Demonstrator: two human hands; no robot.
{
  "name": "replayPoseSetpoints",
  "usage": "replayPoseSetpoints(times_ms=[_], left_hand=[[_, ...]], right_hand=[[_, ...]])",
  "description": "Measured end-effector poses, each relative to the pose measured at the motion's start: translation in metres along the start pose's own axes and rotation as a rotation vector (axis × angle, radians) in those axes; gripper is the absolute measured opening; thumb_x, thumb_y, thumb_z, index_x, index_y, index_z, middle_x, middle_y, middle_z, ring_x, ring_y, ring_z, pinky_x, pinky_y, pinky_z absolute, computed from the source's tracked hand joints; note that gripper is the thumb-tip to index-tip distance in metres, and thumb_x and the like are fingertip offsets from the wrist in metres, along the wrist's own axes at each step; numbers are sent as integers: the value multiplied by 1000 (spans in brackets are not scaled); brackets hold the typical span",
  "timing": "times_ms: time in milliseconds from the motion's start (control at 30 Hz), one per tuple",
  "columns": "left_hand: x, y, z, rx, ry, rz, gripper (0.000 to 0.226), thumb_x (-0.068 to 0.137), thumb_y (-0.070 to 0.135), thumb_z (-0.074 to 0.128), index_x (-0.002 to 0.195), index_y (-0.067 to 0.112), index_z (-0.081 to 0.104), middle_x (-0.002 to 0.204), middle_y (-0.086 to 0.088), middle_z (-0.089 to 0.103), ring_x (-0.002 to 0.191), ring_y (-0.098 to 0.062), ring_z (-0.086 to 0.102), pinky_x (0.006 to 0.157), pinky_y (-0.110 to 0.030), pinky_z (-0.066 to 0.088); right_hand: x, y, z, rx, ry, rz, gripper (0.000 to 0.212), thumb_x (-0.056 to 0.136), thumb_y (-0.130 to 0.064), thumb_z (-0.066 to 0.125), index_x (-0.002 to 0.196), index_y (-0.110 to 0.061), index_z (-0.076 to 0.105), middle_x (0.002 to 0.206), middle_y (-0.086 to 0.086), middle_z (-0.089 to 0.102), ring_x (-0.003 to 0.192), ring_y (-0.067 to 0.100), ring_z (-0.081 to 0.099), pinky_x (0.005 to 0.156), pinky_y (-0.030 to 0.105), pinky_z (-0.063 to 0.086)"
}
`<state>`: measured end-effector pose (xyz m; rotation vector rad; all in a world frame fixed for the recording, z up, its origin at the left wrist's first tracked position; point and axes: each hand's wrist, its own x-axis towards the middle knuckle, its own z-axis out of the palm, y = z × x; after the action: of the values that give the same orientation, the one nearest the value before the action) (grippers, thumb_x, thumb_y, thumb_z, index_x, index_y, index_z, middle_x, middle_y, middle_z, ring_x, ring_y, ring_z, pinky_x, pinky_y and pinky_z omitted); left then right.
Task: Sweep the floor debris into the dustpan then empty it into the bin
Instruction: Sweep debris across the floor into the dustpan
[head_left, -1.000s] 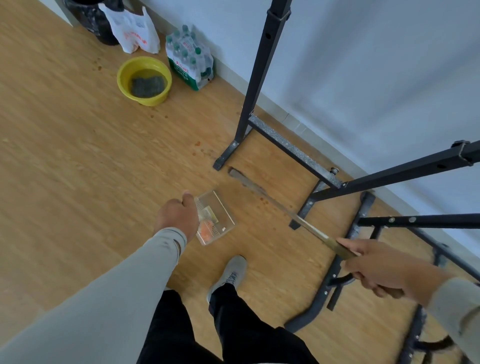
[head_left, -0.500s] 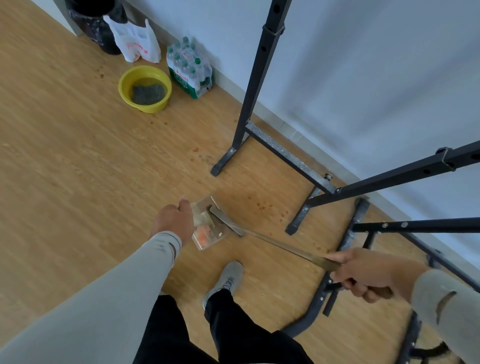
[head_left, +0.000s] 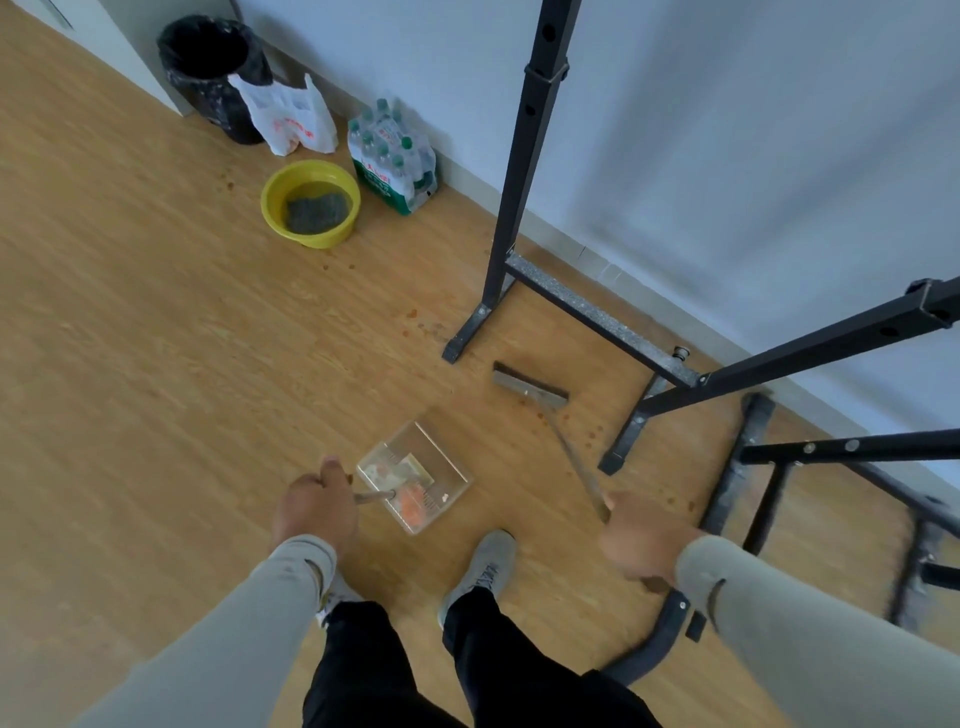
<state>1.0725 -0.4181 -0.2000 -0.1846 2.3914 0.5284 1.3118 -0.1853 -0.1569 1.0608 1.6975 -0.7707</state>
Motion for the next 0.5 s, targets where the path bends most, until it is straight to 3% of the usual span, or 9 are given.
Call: replayPoseSetpoints(times_ms=[67,167,333,500], left_hand=[[3,1,0,6,17,4,63,107,53,28,91,7,67,83,-16,69,79,-36,66,77,-46,55],[5,7,3,6,29,25,60,108,48,28,93,6,68,84,-13,66,82,-35,62,80,-43,51],[4,10,4,19,9,25,62,108,49,26,99,5,68,90,-16,68,89,-40,66,87,-49,56],[3,2,4,5,31,32,61,108,51,27,97,7,67,82,-9,62,81,-35,64,80,-45,54]], right_hand=[[-3,-15,31,-40,-53,-52,54,98,-10,43,151,-4,36,118,13,63,70,9,51,74,31,46],[-23,-13,46,97,-232,-37,68,101,-15,40,163,-21,13,107,-3,54,75,10,51,74,29,52],[-45,30,-16,370,-329,19,78,91,-8,55,159,-34,29,68,5,56,44,12,42,44,27,39],[-60,65,-50,419,-121,86,78,89,-9,58,157,-38,32,66,8,55,46,13,41,43,26,36]])
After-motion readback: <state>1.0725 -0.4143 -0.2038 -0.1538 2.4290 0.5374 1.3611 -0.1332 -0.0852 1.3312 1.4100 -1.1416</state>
